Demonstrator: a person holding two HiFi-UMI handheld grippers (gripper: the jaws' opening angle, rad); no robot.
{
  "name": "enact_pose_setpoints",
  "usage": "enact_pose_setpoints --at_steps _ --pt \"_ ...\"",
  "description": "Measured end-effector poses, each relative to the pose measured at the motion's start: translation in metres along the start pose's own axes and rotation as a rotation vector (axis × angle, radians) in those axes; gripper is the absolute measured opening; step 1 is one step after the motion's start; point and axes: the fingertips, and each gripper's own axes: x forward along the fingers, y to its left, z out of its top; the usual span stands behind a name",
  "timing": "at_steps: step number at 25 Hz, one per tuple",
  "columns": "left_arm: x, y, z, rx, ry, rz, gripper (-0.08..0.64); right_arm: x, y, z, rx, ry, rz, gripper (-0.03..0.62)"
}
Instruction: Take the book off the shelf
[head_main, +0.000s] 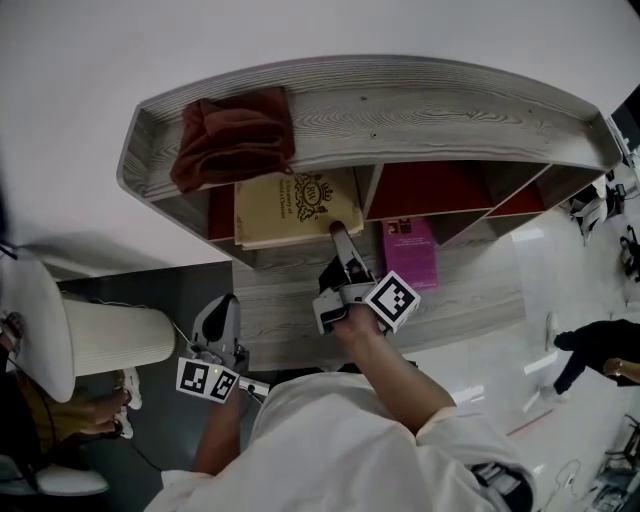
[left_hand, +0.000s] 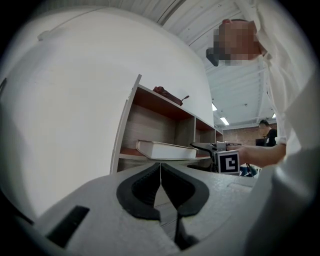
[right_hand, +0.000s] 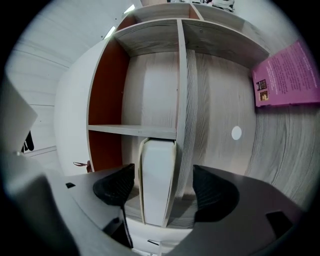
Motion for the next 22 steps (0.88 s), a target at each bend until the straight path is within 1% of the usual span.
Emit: enact_pose_setpoints --at_steps 5,8,10,14,19,20,22 --pt "-0.0011 0.0002 -0.0017 -0.028 -0.003 0.001 0.02 0.0045 0.0003 0.0056 -0.002 -0.021 -0.001 0.319" --pt "-0.0011 -0.0018 -0.0026 -0.029 0.001 -0.004 0.02 0.0038 -0.0013 0.0084 -0.011 -0.033 -0.027 0.318" --pt "-0.0016 -0.0033 -0.0038 -0.032 0.004 -0.006 0.02 0.0038 -0.0008 0.0094 -0.021 -0.033 -0.034 0.318" --pt "-0.0037 -0.0045 -0.0059 -0.05 0.007 -0.006 0.02 0.0046 -0.0001 0.0089 -0.008 -0.022 -0.045 0.314" --pt "-0.0035 -0.0055 -0.0039 -0.06 0.0 -0.01 0.02 0.0052 0.0049 0.0095 -0.012 -0.016 -0.026 0.267" --pt "-0.0037 -0.0055 -0.0043 -0.062 0.0 -0.01 0.02 0.0051 0.0052 0.0093 -0.012 -0.014 -0.025 0.244" --pt "-0.0046 -0.0059 -0.0052 -0.066 0.0 -0.011 0.02 0.0042 0.0045 0.0093 -0.01 -0.009 -0.028 0.241"
